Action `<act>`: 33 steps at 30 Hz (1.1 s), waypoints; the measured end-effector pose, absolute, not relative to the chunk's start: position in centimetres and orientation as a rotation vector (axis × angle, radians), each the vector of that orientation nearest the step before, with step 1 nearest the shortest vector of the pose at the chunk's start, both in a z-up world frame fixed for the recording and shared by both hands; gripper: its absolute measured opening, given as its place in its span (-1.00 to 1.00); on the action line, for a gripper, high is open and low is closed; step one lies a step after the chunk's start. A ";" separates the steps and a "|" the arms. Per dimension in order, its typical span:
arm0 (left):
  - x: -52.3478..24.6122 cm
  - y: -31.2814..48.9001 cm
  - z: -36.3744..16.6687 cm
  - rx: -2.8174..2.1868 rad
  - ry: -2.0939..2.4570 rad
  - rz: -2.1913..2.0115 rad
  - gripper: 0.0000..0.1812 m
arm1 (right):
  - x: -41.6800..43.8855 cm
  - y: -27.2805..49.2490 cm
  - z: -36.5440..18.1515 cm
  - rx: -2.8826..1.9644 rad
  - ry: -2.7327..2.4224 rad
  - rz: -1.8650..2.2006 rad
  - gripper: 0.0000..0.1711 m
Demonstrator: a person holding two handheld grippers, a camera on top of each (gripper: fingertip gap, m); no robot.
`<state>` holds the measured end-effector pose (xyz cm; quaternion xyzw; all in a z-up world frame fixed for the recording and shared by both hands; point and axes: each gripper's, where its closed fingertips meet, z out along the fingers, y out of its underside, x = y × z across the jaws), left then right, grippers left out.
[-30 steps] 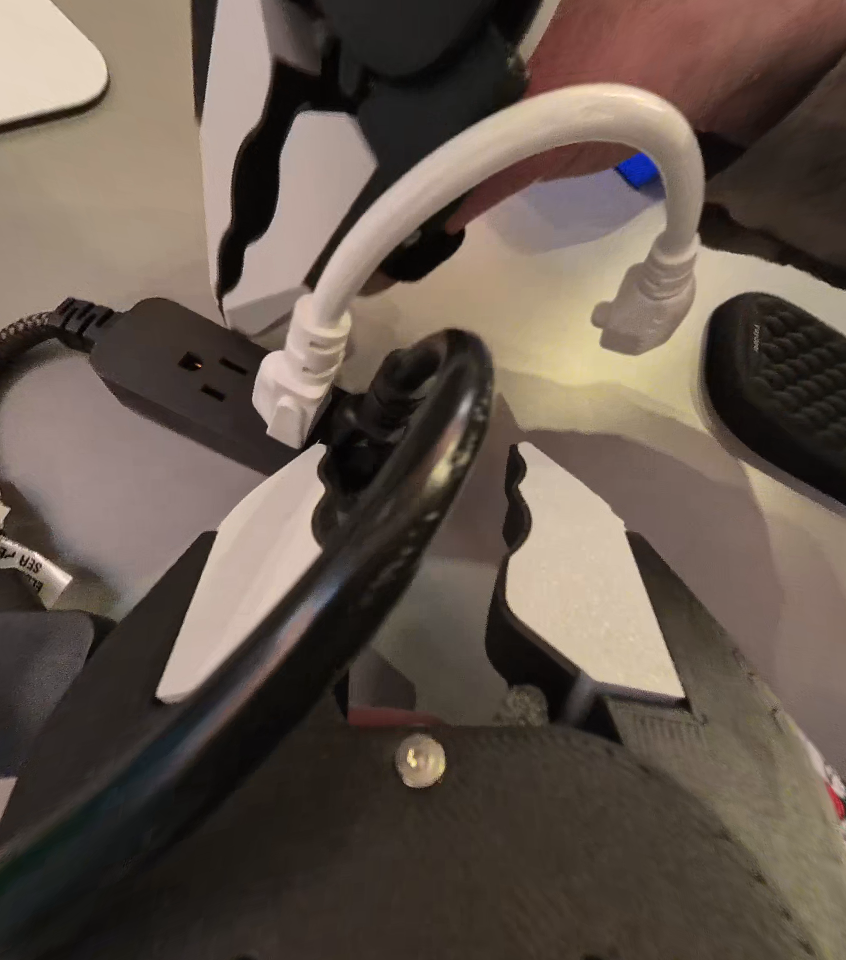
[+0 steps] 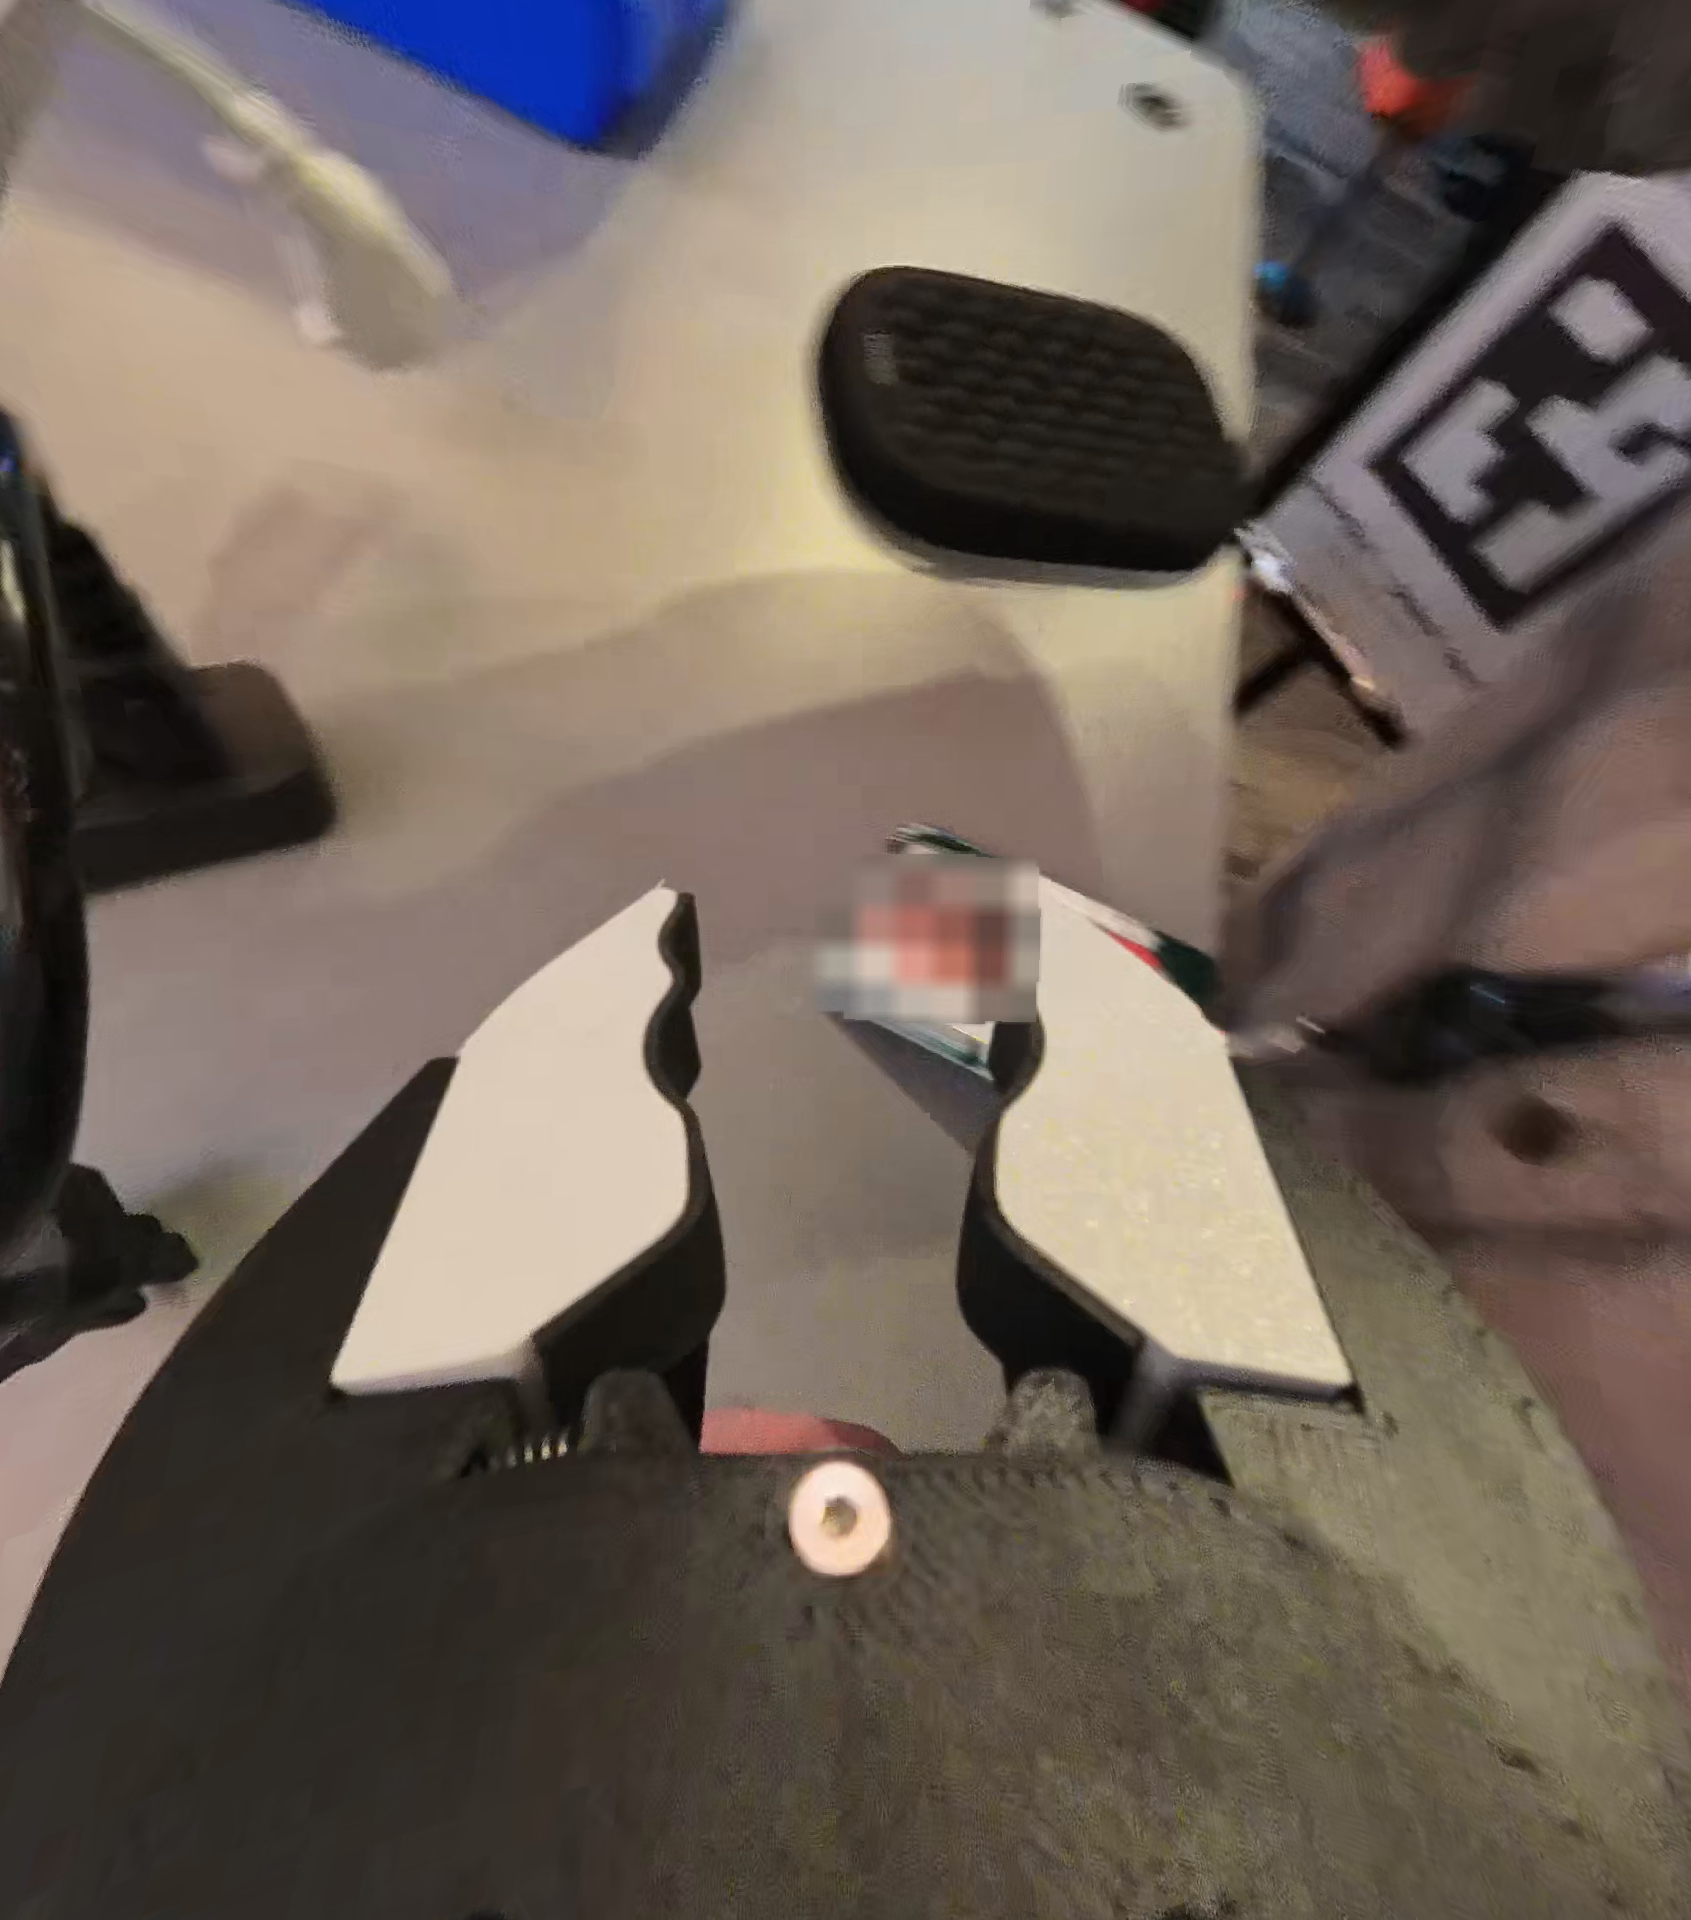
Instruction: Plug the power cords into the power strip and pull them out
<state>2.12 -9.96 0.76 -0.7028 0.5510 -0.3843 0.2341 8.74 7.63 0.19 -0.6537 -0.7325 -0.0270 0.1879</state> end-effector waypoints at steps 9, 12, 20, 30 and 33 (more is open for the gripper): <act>-2.5 2.8 8.2 -1.693 1.442 -0.639 -0.48 | 9.4 11.1 0.7 -1.404 -2.319 -0.326 -0.96; -2.2 8.9 3.1 -1.705 1.595 -0.375 -0.37 | 9.0 11.4 0.9 -1.281 -2.375 -0.387 -0.95; 1.5 12.0 -7.3 -1.594 2.145 -0.298 -0.28 | 8.6 11.3 0.9 -1.228 -2.401 -0.386 -0.95; 2.8 11.5 -8.7 -1.749 2.001 -0.360 -0.44 | 8.4 11.2 3.9 -1.630 -2.048 -0.088 -0.77; 2.8 11.2 -8.7 -1.846 1.905 -0.331 -0.44 | 5.7 9.0 5.8 -1.804 -1.901 0.263 -0.77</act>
